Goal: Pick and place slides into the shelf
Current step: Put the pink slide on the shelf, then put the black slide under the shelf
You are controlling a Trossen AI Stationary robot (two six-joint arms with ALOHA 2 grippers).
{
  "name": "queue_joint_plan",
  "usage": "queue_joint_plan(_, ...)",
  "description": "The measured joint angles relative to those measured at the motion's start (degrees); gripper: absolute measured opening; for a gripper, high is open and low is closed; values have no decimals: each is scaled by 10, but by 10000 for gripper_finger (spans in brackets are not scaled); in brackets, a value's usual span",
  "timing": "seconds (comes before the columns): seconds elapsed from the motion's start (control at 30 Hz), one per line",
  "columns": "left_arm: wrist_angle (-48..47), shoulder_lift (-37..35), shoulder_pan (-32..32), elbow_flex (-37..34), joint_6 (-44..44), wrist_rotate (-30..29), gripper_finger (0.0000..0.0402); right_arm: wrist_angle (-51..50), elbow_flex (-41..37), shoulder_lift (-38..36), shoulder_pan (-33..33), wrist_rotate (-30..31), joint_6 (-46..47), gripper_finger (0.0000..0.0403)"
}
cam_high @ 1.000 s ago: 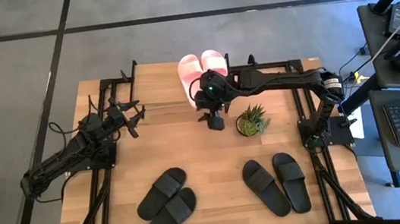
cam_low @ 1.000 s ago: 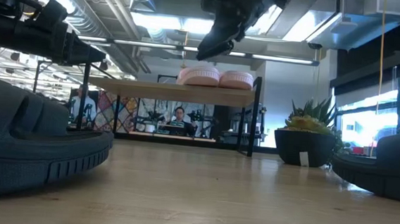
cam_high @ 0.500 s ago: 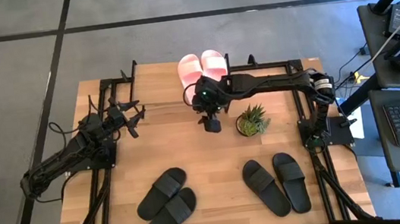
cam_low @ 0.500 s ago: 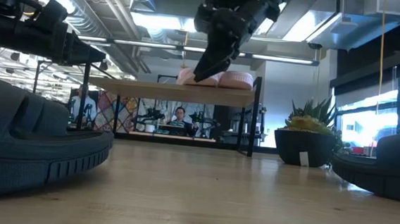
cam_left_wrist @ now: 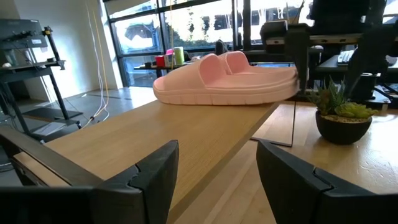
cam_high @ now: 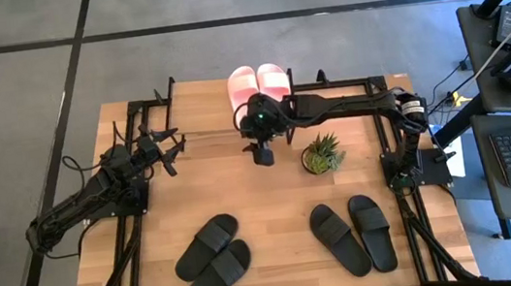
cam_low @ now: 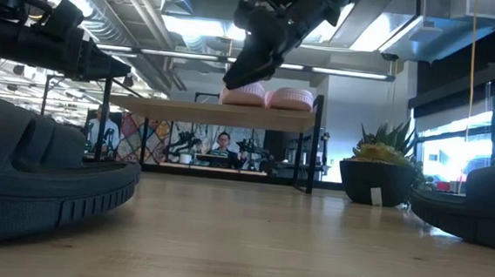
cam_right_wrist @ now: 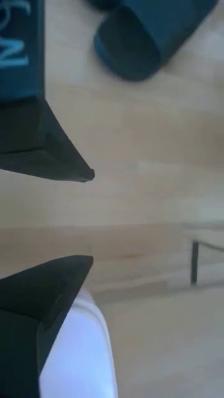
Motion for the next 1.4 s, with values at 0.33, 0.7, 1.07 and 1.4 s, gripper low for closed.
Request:
queue_joint_plan(0.33, 0, 0, 0, 0, 0, 0, 208, 44, 1, 0, -3, -14, 4, 206)
queue_joint_plan(0.7, 0, 0, 0, 0, 0, 0, 208, -61, 128, -1, 14, -84, 15, 206)
queue_joint_plan(1.07, 0, 0, 0, 0, 0, 0, 208, -426, 274, -7, 64, -8, 49, 206)
queue_joint_plan(1.4, 0, 0, 0, 0, 0, 0, 208, -515, 274, -42, 204, 124, 185, 206)
